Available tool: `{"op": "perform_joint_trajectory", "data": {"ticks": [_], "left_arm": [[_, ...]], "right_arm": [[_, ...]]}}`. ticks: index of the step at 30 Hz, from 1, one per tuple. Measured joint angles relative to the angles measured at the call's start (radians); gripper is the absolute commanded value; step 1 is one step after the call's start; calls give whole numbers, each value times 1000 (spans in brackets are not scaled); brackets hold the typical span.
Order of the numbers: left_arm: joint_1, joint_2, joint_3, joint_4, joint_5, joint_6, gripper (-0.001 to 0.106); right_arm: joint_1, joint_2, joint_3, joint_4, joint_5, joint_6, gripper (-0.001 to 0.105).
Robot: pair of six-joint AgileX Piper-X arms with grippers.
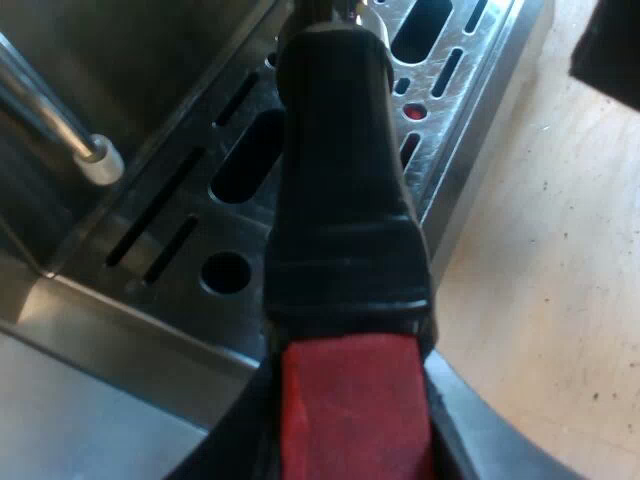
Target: Put the handle in the coffee machine
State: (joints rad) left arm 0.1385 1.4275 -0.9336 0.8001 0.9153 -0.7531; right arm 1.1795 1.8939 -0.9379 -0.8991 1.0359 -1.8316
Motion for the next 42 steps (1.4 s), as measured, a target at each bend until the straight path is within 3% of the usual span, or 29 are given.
{"op": "perform_joint_trajectory", "data": {"ticks": [12,21,33,42], "left_arm": [[24,0,-2,-45,9,-26,1],[24,2,-65,-41,4,-29,1],[24,-16,-75,36,4,-23,1],[24,-15,-77,78,23,25,1]], "right_arm": [[0,0,0,0,0,0,58],[0,0,0,5,0,0,58],[-2,0,0,5,0,0,58],[-21,0,0,10,5,0,58]]}}
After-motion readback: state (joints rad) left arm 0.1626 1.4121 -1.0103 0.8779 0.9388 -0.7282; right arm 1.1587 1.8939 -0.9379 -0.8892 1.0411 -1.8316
